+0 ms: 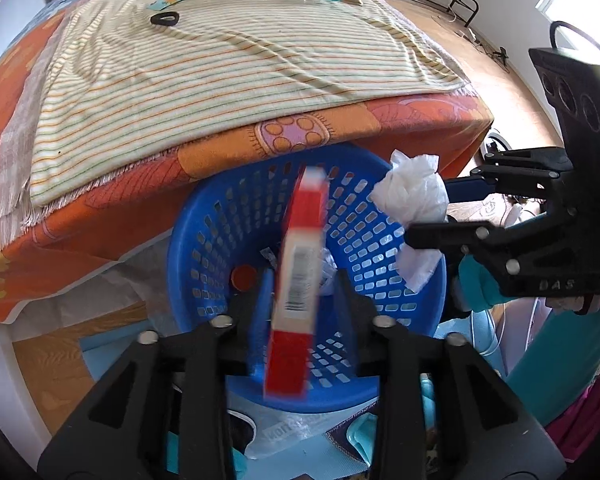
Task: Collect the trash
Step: 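Carry the red box and tissue to the blue basket and release both, then move both tools back over the bed toward the bottle and hair tie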
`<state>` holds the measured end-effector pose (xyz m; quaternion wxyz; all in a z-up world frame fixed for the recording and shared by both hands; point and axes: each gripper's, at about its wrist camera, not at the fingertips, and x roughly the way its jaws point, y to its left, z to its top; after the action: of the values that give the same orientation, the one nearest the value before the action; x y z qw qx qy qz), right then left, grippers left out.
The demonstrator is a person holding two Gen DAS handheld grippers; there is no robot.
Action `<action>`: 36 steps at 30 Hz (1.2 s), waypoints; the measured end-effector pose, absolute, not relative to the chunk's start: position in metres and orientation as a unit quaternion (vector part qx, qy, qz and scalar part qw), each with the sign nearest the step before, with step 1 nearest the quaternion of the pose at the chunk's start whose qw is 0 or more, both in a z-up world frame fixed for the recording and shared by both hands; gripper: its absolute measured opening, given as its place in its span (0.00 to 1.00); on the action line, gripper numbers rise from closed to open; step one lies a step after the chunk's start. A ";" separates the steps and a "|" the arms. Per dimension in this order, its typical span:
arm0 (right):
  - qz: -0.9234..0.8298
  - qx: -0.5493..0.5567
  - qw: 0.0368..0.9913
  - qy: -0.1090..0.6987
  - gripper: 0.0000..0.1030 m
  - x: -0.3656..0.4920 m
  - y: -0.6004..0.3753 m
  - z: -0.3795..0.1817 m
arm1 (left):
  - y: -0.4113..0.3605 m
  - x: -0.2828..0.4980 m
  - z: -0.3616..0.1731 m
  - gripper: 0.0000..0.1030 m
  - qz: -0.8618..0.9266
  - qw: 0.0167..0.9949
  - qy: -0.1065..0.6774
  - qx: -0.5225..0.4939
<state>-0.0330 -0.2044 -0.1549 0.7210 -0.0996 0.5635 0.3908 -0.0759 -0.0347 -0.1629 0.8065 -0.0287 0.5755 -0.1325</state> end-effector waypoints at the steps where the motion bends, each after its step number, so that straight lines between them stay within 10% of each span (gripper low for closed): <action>1: 0.389 -0.102 0.721 0.564 0.48 -0.033 -0.204 -0.156 | -0.034 -0.076 -0.163 0.47 -0.130 0.808 0.574 -0.029; 10: 0.379 -0.104 0.730 0.559 0.80 -0.031 -0.205 -0.156 | -0.028 -0.075 -0.165 0.61 -0.119 0.807 0.578 -0.040; 36: 0.373 -0.081 0.764 0.520 0.83 0.004 -0.212 -0.115 | -0.001 -0.033 -0.124 0.61 -0.075 0.835 0.541 -0.071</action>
<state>0.0038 -0.2120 -0.1146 0.7645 -0.0807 0.5196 0.3729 -0.0326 -0.0008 -0.1244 0.8346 -0.0710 0.5412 -0.0745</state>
